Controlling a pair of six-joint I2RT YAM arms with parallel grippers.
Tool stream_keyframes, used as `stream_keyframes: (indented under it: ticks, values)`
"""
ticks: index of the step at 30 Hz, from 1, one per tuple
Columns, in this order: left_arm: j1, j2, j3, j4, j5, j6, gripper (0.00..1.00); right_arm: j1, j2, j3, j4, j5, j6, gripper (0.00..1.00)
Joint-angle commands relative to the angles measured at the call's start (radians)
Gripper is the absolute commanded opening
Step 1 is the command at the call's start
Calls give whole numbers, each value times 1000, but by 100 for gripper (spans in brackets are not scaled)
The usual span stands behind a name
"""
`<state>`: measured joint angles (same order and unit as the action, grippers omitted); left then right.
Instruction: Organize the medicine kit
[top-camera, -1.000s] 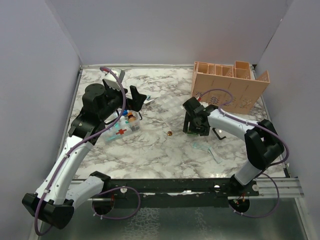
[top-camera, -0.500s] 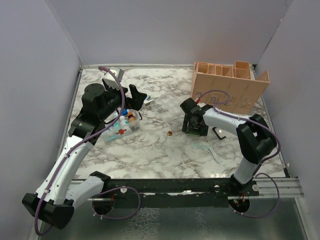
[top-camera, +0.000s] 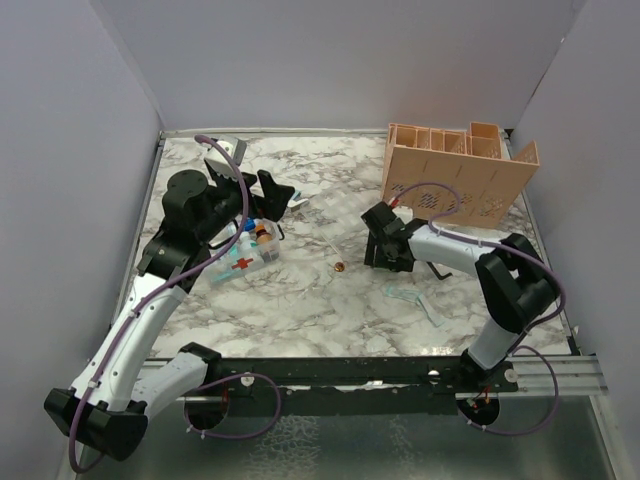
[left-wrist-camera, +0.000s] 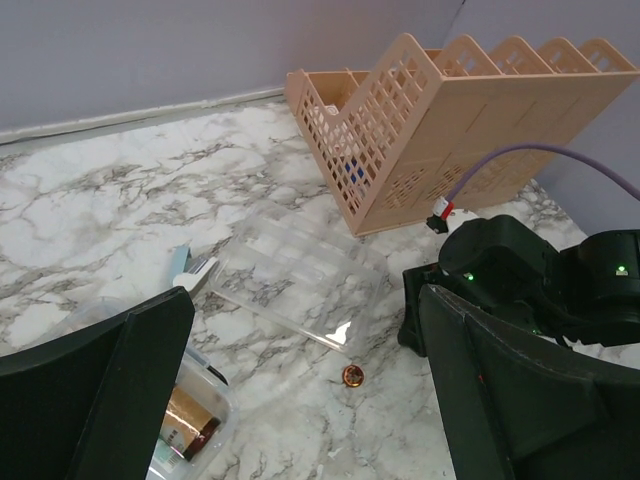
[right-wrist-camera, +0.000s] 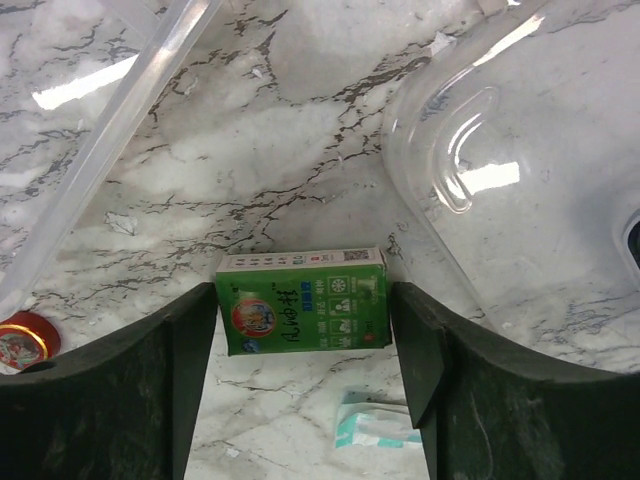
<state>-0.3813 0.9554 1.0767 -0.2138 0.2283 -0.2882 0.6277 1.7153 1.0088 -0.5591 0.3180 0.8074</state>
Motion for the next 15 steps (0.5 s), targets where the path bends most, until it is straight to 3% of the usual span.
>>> stream_keyframes:
  ticks: [1, 6, 15]
  values:
    - [-2, -17, -11, 53, 31, -17, 99, -3, -6, -74, 47, 22, 18, 66]
    - [-2, -23, -33, 84, 29, -30, 99, -2, -50, -99, 52, 24, 22, 57]
    - [-2, -12, -31, 85, 32, -31, 99, -2, -59, 0, -32, 5, 44, 54]
